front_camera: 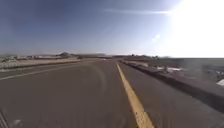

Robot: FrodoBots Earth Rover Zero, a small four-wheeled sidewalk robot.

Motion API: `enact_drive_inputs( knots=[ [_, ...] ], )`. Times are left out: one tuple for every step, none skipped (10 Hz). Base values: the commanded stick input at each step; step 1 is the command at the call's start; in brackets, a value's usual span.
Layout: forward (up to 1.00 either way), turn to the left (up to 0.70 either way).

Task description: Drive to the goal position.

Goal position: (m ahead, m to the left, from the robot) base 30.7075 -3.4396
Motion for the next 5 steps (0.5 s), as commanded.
enact_drive_inputs(
  knots=[
    [0.7, 0.0],
    [0.7, 0.0],
    [0.7, 0.0],
    [0.7, 0.0],
    [0.7, 0.0]
  ],
)
